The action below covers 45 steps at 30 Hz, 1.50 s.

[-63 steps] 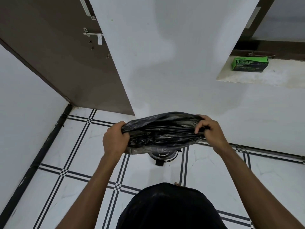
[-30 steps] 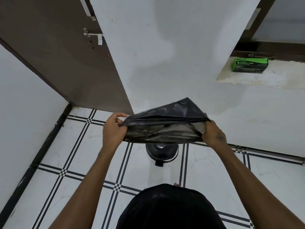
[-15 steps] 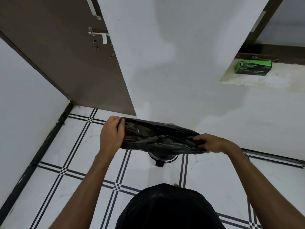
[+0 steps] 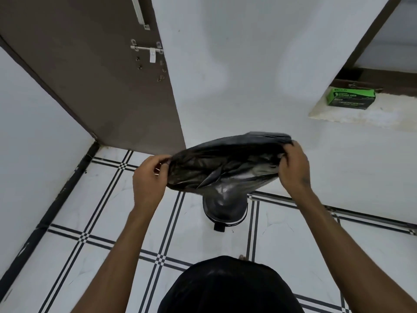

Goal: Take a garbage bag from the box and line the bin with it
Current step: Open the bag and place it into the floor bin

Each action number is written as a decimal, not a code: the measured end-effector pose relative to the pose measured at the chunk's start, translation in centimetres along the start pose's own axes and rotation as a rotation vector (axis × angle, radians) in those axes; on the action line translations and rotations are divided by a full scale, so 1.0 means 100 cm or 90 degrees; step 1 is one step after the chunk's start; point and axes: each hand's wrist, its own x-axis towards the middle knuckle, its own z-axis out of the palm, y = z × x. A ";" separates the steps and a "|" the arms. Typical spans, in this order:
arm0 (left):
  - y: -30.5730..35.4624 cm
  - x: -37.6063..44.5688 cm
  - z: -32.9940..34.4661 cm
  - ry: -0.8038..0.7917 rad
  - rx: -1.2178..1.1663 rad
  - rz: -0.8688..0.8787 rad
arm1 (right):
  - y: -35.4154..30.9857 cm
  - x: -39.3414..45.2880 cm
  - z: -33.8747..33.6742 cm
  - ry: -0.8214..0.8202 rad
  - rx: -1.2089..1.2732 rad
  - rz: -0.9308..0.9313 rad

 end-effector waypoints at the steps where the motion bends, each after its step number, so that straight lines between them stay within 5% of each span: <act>1: -0.007 -0.004 -0.004 -0.009 0.039 0.039 | -0.003 -0.006 0.005 0.043 -0.029 -0.005; 3: -0.031 -0.018 -0.007 -0.078 0.138 0.072 | 0.004 -0.019 0.022 -0.068 -0.111 0.002; 7: -0.068 -0.050 -0.010 -0.222 0.166 -0.041 | 0.026 -0.052 0.054 -0.633 -0.371 0.070; 9: -0.074 -0.055 -0.015 -0.217 0.138 -0.091 | 0.024 -0.067 0.062 -0.688 -0.326 0.090; 15: -0.085 -0.042 -0.039 -0.150 0.104 -0.203 | 0.009 -0.083 0.073 -0.571 -0.192 0.140; 19: -0.090 -0.041 -0.039 -0.157 0.108 -0.163 | 0.006 -0.086 0.068 -0.356 -0.212 0.072; 26: -0.094 -0.056 -0.028 -0.216 0.193 -0.087 | -0.012 -0.094 0.053 -0.242 -0.230 0.001; 29: -0.099 -0.059 -0.027 -0.248 0.193 -0.104 | -0.011 -0.102 0.053 -0.221 -0.253 -0.046; 41: -0.087 -0.031 -0.004 -0.169 0.151 -0.108 | 0.002 -0.109 0.081 -0.341 -0.214 0.121; 45: -0.076 -0.024 0.021 -0.198 0.122 -0.137 | 0.017 -0.107 0.092 -0.258 -0.129 0.252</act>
